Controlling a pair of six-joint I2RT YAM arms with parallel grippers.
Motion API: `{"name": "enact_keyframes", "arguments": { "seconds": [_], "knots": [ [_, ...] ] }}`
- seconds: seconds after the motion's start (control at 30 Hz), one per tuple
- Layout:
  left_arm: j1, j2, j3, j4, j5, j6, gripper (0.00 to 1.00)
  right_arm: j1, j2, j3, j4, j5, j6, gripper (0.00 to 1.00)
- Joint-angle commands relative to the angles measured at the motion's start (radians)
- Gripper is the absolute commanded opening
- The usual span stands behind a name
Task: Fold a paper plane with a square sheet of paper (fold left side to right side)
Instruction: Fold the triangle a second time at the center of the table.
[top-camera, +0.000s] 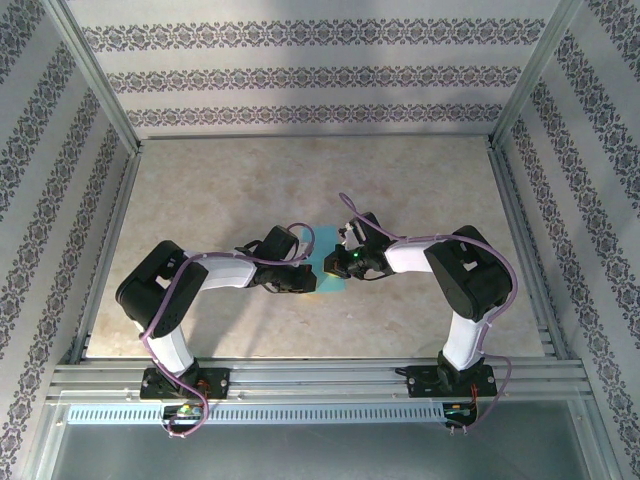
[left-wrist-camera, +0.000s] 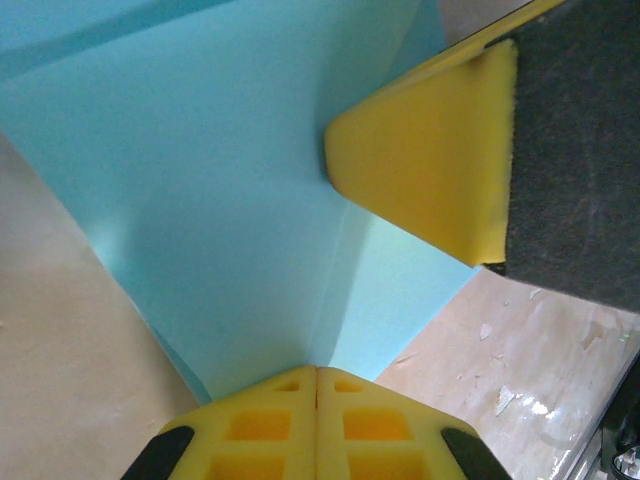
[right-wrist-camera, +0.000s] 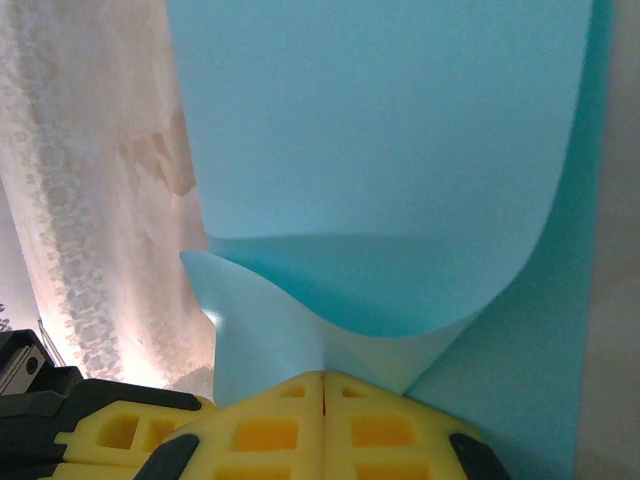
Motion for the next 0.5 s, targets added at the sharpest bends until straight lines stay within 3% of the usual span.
{"name": "enact_keyframes", "arguments": {
  "seconds": [0.0, 0.47],
  "knots": [
    [-0.011, 0.024, -0.02, 0.002, -0.022, 0.004, 0.08, 0.005, 0.021, -0.019, -0.055, 0.022, -0.024, 0.0],
    [-0.011, 0.026, -0.026, -0.015, -0.036, 0.004, 0.04, 0.042, -0.049, -0.005, 0.007, 0.002, -0.032, 0.0]
  ]
}}
